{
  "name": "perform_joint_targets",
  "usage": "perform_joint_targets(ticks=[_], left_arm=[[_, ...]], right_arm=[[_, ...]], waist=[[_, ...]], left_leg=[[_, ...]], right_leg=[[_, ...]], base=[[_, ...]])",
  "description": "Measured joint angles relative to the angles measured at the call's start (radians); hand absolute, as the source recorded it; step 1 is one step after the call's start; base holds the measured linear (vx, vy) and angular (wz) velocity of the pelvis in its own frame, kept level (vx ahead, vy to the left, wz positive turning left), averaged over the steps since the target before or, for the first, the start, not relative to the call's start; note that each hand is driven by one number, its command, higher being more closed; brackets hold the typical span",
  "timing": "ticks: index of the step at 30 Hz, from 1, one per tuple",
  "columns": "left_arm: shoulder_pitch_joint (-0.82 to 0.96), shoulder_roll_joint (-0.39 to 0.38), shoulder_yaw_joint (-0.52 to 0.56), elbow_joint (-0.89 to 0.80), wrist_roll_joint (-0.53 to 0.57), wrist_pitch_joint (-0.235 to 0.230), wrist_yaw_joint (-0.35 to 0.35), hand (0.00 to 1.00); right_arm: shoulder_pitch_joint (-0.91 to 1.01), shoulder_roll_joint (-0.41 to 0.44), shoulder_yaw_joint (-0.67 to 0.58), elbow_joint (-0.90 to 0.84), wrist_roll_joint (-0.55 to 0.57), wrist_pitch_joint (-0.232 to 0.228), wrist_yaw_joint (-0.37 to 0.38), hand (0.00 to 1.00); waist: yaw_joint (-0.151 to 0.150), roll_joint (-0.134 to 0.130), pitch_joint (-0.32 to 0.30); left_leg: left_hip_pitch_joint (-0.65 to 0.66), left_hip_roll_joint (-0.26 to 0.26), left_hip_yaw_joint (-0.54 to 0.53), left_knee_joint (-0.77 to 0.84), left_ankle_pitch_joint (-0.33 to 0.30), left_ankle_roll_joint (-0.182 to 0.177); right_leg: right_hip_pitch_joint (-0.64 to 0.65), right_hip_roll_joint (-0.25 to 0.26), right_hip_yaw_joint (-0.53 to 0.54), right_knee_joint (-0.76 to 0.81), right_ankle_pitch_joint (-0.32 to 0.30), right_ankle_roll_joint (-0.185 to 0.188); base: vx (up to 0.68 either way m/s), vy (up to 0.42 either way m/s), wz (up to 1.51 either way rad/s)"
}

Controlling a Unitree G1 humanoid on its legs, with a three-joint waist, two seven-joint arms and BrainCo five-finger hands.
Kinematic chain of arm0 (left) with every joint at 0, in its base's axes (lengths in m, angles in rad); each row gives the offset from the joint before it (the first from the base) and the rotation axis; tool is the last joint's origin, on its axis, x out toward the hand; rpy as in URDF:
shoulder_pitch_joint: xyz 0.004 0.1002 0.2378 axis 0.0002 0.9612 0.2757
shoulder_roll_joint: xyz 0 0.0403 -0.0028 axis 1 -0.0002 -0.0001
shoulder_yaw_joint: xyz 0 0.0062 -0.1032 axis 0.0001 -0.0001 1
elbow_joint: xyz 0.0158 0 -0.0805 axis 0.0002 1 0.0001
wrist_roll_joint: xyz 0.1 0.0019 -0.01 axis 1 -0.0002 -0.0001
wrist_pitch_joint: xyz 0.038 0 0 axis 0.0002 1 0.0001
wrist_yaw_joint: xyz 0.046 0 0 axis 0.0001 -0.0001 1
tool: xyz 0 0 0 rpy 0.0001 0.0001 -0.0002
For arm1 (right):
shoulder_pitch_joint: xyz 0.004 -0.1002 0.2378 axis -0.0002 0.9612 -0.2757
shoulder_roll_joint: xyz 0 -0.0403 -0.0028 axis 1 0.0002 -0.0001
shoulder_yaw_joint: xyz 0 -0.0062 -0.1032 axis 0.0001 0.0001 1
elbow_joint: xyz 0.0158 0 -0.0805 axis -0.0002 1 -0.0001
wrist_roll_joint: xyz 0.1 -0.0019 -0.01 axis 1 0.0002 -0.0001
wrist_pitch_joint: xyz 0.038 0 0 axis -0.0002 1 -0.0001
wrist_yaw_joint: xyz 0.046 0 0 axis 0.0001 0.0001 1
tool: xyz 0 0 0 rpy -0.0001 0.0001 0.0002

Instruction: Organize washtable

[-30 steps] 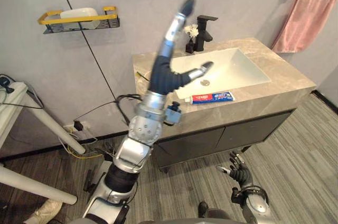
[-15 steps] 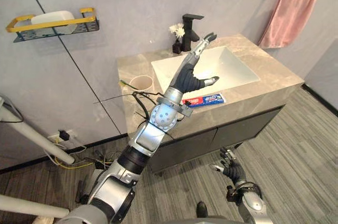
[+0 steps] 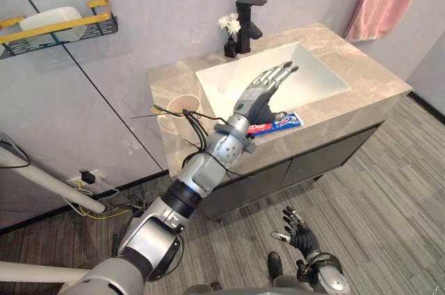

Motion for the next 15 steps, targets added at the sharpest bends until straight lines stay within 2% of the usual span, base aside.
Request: perform_joint_targets(ticks=[9, 12, 15], left_arm=[[0.009, -0.015, 0.000, 0.106, 0.020, 0.037, -0.004, 0.00], [0.036, -0.014, 0.003, 0.110, 0.020, 0.044, -0.005, 0.00], [0.049, -0.017, 0.010, 0.127, 0.018, 0.060, -0.019, 0.00]], right_arm=[[0.008, -0.011, 0.027, 0.015, -0.002, 0.000, -0.004, 0.00], [-0.002, -0.011, 0.025, 0.044, -0.007, 0.000, -0.014, 0.00], [-0.001, -0.016, 0.019, 0.050, -0.014, 0.002, -0.016, 0.00]], waist=[[-0.026, 0.000, 0.000], [-0.040, 0.000, 0.000], [-0.042, 0.000, 0.000]], left_leg=[[-0.033, -0.015, -0.005, -0.022, 0.011, 0.012], [-0.022, -0.015, -0.005, -0.030, 0.011, 0.010], [-0.016, -0.015, -0.006, -0.042, 0.015, 0.005]], right_leg=[[-0.040, -0.008, -0.004, -0.001, 0.003, 0.005], [-0.035, -0.006, -0.006, -0.002, 0.003, 0.005], [-0.033, -0.006, -0.007, -0.002, 0.003, 0.005]], base=[[-0.02, -0.008, 0.02], [-0.01, -0.008, -0.01], [-0.01, -0.009, 0.00]])
